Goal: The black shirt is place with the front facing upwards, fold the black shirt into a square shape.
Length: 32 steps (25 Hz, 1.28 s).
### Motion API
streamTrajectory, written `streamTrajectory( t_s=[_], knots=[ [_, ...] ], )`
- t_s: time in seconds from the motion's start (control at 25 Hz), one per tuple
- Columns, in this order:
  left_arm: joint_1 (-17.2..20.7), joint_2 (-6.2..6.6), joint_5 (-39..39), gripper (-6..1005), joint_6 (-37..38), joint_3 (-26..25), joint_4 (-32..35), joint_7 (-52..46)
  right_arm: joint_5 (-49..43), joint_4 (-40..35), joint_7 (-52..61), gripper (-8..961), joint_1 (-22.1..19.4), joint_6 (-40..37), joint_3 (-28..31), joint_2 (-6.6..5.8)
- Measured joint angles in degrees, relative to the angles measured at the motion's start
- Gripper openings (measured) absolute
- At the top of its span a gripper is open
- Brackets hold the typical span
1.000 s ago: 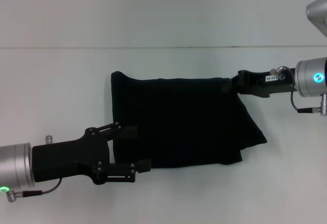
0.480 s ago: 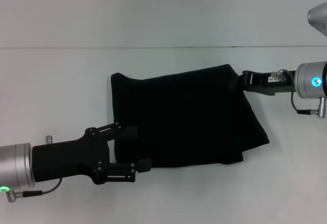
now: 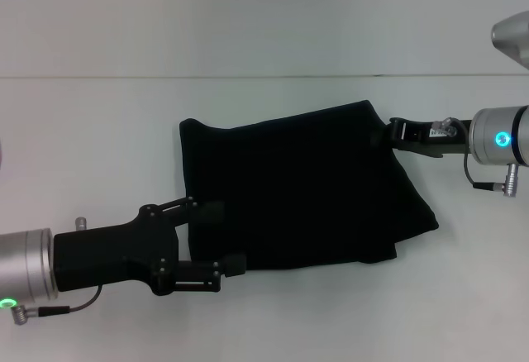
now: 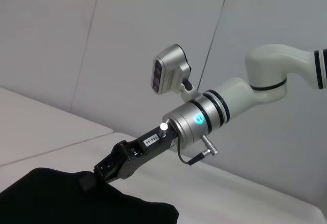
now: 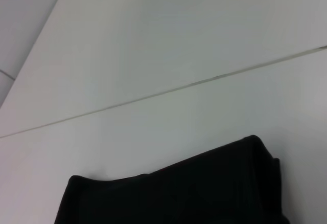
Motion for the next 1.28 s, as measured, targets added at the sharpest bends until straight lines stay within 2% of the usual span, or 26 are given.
streamTrajectory(
  t_s=[0.2, 0.48, 0.64, 0.84, 1.04, 1.12, 1.24, 1.28],
  knots=[
    [-0.2, 0.0, -0.1, 947, -0.2, -0.1, 0.0, -0.9, 0.3, 0.0, 0.0, 30, -0.7, 0.3, 0.4, 0.03],
    [-0.1, 0.06, -1.3, 948, -0.2, -0.2, -0.1, -2.9, 6.1, -0.6, -3.5, 178, -3.7, 0.6, 1.0, -0.03],
    [-0.2, 0.04, -1.5, 948, -0.3, -2.0, -0.5, -3.8, 14.0, -0.8, -9.8, 259, -7.3, -1.1, 2.3, -0.74],
    [-1.1, 0.36, -1.6, 948, -0.7, -6.9, -3.9, -4.1, 19.7, -1.4, -16.1, 359, -11.6, -2.8, 5.9, -1.99],
    [-1.1, 0.48, -1.7, 947, -1.0, -11.3, -5.7, -4.1, 22.2, -1.5, -21.9, 572, -13.2, -5.6, 8.3, -2.88],
    [-1.2, 0.48, -1.7, 947, -1.1, -12.9, -6.4, -4.5, 22.3, -1.5, -26.7, 661, -12.9, -8.0, 8.2, -2.87],
    [-1.2, 0.47, -1.7, 948, -2.7, -14.2, -7.3, -6.7, 22.3, -1.8, -38.1, 799, -12.4, -13.0, 8.2, -1.73],
    [-1.2, 0.46, -1.7, 948, -3.0, -14.2, -7.4, -7.2, 22.2, -2.1, -42.6, 845, -12.3, -14.8, 8.0, -1.02]
  ],
)
